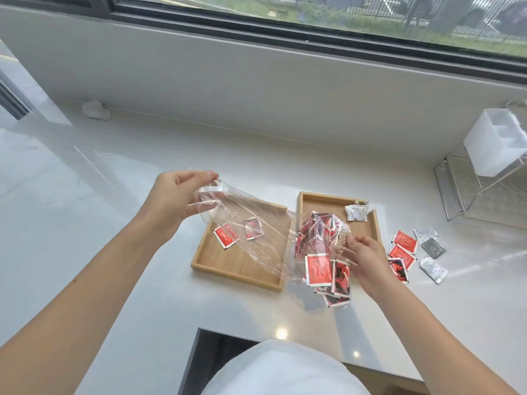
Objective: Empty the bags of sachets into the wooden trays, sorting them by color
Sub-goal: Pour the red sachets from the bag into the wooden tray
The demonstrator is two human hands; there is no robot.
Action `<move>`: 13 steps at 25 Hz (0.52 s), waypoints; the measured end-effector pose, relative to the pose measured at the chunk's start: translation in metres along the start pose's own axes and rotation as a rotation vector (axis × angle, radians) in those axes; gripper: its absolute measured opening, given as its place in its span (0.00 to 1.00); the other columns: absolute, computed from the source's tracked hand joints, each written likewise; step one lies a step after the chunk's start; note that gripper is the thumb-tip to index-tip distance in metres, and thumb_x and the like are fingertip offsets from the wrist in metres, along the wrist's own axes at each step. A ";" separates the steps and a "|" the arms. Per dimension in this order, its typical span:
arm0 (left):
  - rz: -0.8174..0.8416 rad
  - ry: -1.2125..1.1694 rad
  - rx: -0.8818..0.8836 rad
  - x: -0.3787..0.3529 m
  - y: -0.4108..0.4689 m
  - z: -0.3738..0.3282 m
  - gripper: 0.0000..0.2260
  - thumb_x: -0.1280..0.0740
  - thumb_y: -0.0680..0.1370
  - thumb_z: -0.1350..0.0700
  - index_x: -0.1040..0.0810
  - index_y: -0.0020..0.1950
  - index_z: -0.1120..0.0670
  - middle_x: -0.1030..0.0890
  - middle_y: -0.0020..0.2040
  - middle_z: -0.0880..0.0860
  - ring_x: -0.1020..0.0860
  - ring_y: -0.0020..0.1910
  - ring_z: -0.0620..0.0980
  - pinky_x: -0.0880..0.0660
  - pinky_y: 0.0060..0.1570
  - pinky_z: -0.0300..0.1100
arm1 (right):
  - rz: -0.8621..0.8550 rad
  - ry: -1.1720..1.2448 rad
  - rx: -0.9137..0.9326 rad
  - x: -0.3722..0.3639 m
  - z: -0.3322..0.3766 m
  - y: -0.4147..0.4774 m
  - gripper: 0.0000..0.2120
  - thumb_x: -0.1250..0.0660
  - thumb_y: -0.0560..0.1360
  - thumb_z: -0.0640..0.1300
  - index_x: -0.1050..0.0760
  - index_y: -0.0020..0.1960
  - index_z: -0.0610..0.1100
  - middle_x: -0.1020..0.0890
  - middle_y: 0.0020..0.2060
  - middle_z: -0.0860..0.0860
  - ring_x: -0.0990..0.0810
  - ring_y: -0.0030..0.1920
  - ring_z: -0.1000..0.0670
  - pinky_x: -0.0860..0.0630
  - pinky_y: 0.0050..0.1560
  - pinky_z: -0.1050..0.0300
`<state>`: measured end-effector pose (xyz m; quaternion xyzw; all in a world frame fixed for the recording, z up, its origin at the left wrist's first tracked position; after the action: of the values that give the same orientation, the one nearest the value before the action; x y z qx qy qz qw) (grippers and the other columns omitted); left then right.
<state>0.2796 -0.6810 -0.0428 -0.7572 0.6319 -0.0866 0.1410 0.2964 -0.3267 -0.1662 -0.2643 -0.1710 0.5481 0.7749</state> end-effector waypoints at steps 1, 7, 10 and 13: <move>-0.017 0.023 -0.019 0.002 0.002 0.004 0.06 0.31 0.78 0.62 0.18 0.53 0.60 0.16 0.49 0.57 0.15 0.45 0.53 0.20 0.37 0.38 | -0.015 -0.015 0.050 0.002 0.006 -0.002 0.03 0.37 0.81 0.40 0.27 0.52 0.40 0.18 0.44 0.45 0.17 0.41 0.46 0.23 0.40 0.51; -0.107 0.076 -0.035 0.008 0.011 0.025 0.11 0.27 0.74 0.64 0.20 0.55 0.56 0.16 0.46 0.58 0.15 0.40 0.50 0.20 0.36 0.39 | -0.084 -0.289 0.290 0.012 0.020 -0.002 0.06 0.36 0.81 0.40 0.26 0.45 0.42 0.21 0.43 0.41 0.19 0.38 0.48 0.17 0.38 0.52; -0.145 0.055 -0.065 0.007 0.016 0.031 0.10 0.26 0.74 0.63 0.19 0.54 0.55 0.16 0.45 0.55 0.16 0.41 0.48 0.20 0.35 0.38 | -0.122 -0.285 0.359 0.015 0.029 -0.001 0.04 0.36 0.81 0.40 0.25 0.47 0.43 0.20 0.43 0.43 0.19 0.38 0.48 0.17 0.36 0.54; -0.139 0.054 -0.086 0.003 0.022 0.034 0.09 0.26 0.74 0.63 0.19 0.53 0.55 0.16 0.43 0.54 0.17 0.40 0.47 0.21 0.35 0.37 | -0.139 -0.300 0.379 0.018 0.032 0.002 0.04 0.35 0.80 0.40 0.25 0.47 0.41 0.21 0.41 0.44 0.19 0.37 0.48 0.18 0.34 0.56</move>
<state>0.2702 -0.6841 -0.0821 -0.8019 0.5846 -0.0894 0.0850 0.2834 -0.3024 -0.1424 -0.0175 -0.1961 0.5490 0.8123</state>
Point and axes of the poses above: each hand's wrist, its own y-axis towards the middle knuckle, its own x-axis out of the back of the hand, z = x × y, the point moved 2 cm from there along y, towards the middle knuckle
